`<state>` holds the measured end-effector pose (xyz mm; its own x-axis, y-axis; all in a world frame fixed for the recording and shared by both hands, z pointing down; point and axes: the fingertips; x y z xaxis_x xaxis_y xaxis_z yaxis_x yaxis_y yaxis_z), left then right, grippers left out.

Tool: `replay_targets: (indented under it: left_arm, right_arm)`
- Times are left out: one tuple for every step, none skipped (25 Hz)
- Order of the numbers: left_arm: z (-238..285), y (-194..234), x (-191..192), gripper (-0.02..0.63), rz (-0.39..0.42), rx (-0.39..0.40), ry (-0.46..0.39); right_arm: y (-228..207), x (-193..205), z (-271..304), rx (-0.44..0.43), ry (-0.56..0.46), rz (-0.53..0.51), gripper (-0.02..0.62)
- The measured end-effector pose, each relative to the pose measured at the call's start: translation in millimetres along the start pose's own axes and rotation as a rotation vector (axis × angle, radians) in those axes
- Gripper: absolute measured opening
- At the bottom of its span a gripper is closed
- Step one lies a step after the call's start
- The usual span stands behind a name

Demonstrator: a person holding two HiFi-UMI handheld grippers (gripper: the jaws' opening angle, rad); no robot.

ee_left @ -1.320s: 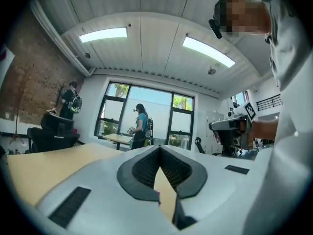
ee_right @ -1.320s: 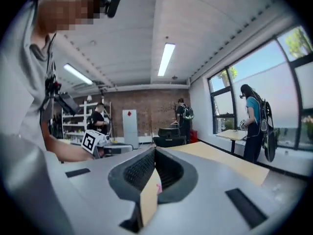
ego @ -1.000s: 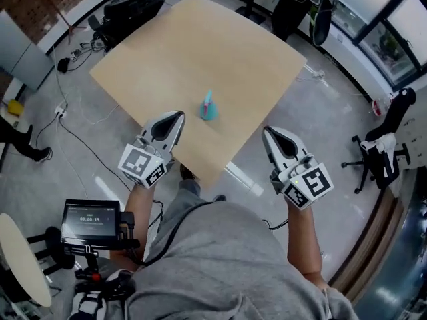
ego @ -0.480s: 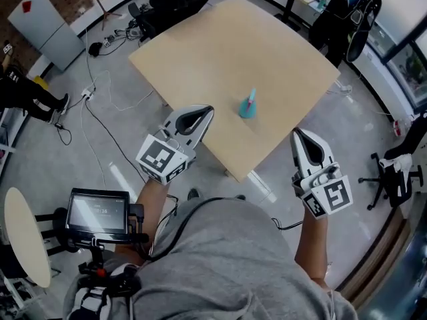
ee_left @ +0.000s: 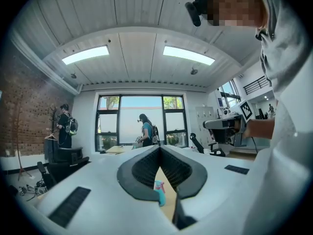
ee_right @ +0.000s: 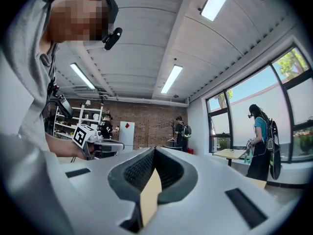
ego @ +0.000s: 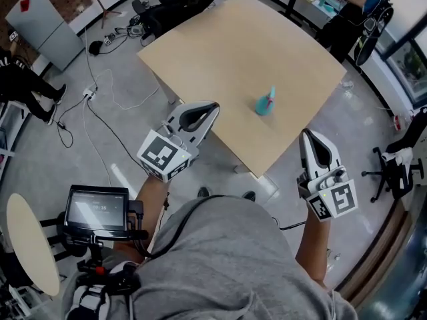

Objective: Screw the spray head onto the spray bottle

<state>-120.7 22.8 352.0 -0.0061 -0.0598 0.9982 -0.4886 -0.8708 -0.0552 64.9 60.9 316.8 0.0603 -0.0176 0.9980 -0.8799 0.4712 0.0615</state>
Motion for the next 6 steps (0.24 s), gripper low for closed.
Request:
replay_targets:
  left_arm:
    - [-3.4, -0.4, -0.6, 0.003, 0.002, 0.006, -0.001]
    - [-6.7, -0.5, -0.9, 0.003, 0.002, 0.012, -0.001]
    - [-10.1, -0.3, -0.9, 0.003, 0.003, 0.016, -0.001]
    - [-13.5, -0.1, -0.9, 0.003, 0.003, 0.019, -0.001]
    - [-17.0, 0.1, -0.9, 0.003, 0.003, 0.022, -0.001]
    - [-20.5, 0.3, -0.9, 0.003, 0.003, 0.026, -0.001]
  right_arm:
    - [3.7, -0.6, -1.0, 0.006, 0.000, 0.000, 0.005]
    - [7.0, -1.2, -1.8, 0.011, 0.000, 0.001, 0.005]
    - [10.2, -1.8, -2.6, 0.017, 0.000, 0.001, 0.005]
    - [13.2, -2.3, -3.5, 0.022, 0.000, 0.001, 0.005]
    - [16.3, -2.9, -4.4, 0.027, 0.001, 0.002, 0.005]
    - [19.3, -3.4, -5.3, 0.032, 0.001, 0.001, 0.005]
Point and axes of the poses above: the fingertips, and each gripper's own axes: z forward along the fingers, y to its left, x out of its underside, and after that the axes turned 14 degrees about x, right-handed
